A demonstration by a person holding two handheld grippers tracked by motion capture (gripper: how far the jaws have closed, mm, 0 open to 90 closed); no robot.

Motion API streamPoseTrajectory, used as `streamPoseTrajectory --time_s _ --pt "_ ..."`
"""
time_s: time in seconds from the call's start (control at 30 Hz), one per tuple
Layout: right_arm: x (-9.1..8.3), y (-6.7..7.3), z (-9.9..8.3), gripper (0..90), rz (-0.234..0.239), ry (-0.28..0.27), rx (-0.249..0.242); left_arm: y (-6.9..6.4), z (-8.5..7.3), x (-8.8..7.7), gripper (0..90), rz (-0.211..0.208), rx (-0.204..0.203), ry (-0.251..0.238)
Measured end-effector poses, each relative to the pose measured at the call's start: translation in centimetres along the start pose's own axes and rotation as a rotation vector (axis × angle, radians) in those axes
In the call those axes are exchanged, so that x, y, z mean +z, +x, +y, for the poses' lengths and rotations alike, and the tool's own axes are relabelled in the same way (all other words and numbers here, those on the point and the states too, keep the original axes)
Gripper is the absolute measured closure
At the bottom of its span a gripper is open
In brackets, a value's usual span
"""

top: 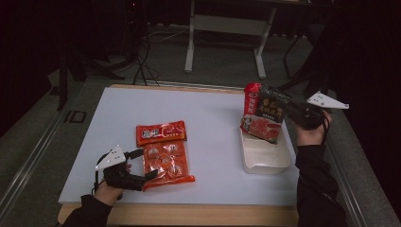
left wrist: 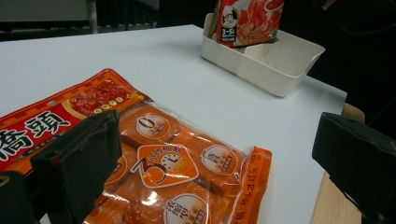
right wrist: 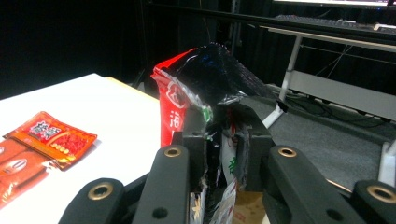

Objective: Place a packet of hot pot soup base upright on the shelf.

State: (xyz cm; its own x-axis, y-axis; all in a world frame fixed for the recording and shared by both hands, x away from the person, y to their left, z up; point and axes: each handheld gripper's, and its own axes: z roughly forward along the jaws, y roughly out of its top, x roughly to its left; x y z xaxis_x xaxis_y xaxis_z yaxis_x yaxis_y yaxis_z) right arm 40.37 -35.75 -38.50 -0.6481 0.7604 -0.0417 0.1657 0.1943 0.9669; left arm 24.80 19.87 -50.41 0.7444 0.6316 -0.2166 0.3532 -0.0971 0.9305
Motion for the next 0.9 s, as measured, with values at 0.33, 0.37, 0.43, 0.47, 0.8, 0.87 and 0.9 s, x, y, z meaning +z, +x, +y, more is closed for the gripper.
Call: streamPoseTrajectory --time_s 0.33,0.37,0.43,0.47,0.8,0.87,0.9 --pt "0.3 0.2 -0.4 76.1 0.022 -0.002 0.009 -0.1 0.1 0.0 1.8 0.001 -0.004 -0.006" --pt "0.5 0.3 -0.5 75.8 0.028 0.006 0.003 -0.1 0.1 0.0 1.8 0.000 -0.008 -0.007" --pt "1.0 0.5 -0.9 75.3 0.040 0.023 -0.002 0.0 0.0 0.0 1.8 0.002 -0.008 -0.007" --pt "1.1 0.5 -1.2 75.1 0.048 0.016 0.013 0.0 0.0 0.0 1.8 0.002 -0.008 -0.007" --pt "0.9 0.2 -3.2 72.5 0.056 0.042 0.060 0.1 -0.1 0.0 1.8 0.002 -0.012 -0.005" --pt "0.4 0.1 -3.3 68.6 0.041 0.053 0.074 0.2 -0.1 0.0 1.8 0.006 -0.013 -0.004" --pt "0.3 0.1 -3.2 67.7 0.037 0.062 0.074 0.2 -0.1 0.0 1.8 0.009 -0.013 -0.005"
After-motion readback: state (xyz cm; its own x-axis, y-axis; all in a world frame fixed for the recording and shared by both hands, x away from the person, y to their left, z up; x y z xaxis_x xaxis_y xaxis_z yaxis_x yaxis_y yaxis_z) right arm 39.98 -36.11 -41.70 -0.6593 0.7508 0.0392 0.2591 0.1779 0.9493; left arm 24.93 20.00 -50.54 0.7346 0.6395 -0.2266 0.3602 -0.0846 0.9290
